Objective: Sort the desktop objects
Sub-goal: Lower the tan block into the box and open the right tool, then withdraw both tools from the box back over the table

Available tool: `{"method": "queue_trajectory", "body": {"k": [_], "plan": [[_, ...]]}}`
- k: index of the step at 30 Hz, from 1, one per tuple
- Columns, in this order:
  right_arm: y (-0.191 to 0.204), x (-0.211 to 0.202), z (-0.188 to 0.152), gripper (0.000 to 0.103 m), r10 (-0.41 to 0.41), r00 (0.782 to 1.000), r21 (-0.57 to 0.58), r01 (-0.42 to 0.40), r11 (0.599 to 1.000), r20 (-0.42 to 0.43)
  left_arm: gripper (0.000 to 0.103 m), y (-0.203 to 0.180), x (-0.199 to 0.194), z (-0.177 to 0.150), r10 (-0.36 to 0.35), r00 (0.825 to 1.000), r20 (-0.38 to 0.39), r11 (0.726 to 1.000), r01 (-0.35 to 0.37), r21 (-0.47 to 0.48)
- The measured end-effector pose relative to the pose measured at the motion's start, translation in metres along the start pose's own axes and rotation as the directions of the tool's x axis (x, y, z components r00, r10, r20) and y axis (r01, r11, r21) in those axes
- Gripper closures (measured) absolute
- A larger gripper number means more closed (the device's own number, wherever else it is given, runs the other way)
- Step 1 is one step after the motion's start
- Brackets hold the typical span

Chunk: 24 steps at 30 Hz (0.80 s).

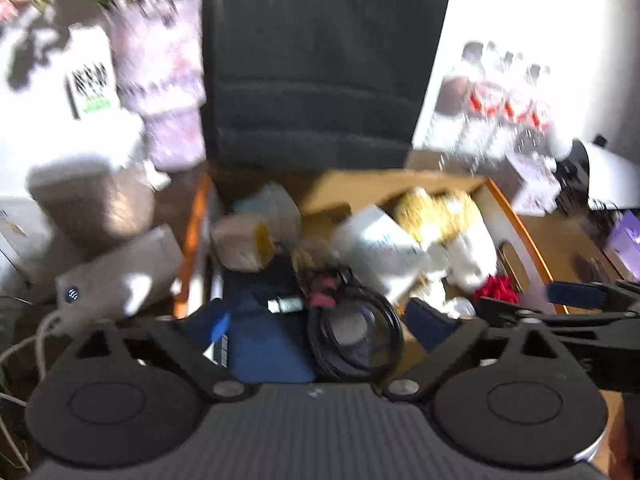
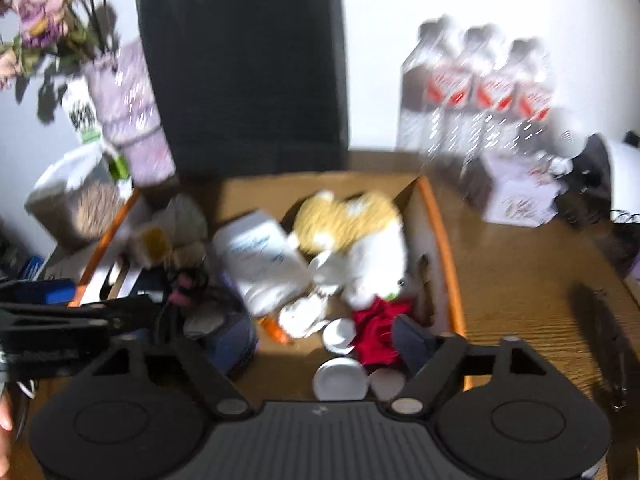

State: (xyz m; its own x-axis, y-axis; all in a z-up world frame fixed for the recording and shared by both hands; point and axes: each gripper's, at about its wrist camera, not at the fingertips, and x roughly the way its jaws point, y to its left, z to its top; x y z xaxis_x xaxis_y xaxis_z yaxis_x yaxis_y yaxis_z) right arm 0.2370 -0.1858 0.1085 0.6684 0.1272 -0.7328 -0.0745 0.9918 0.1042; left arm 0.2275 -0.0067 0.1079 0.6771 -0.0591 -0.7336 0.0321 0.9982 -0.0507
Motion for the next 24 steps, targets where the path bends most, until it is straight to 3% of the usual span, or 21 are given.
{"method": "queue_trajectory", "body": {"k": [5,9,13,16,21,24], "plan": [[-0.008,-0.03,-0.034,0.012,0.013,0.989,0.073,-0.024,0.997,0.145,0.0,-0.006,-0.029,-0.032,0.038,0.984,0.174,0.998,-0.047,0.049],[0.001,-0.061,-0.08,0.01,-0.002,0.968,0.036,-0.007,0.999,0.252,0.0,-0.005,-0.059,-0.073,0.042,0.958,0.283,0.998,-0.056,0.039],[0.007,-0.092,-0.137,0.009,-0.023,0.958,-0.003,0.024,1.0,0.286,0.0,-0.006,-0.091,-0.124,0.037,0.945,0.325,0.995,-0.066,0.08],[0.006,-0.11,-0.179,0.008,-0.003,0.958,-0.001,0.003,1.0,0.286,0.0,-0.007,-0.113,-0.165,0.042,0.936,0.349,0.995,-0.071,0.073],[0.002,-0.132,-0.243,0.0,-0.014,0.958,0.005,0.013,1.0,0.288,0.0,-0.005,-0.138,-0.236,0.046,0.931,0.362,0.997,-0.063,0.035],[0.0,-0.144,-0.271,0.0,-0.01,0.961,-0.035,0.021,0.999,0.276,0.0,-0.003,-0.148,-0.267,0.037,0.938,0.344,0.999,-0.048,0.024]]}}
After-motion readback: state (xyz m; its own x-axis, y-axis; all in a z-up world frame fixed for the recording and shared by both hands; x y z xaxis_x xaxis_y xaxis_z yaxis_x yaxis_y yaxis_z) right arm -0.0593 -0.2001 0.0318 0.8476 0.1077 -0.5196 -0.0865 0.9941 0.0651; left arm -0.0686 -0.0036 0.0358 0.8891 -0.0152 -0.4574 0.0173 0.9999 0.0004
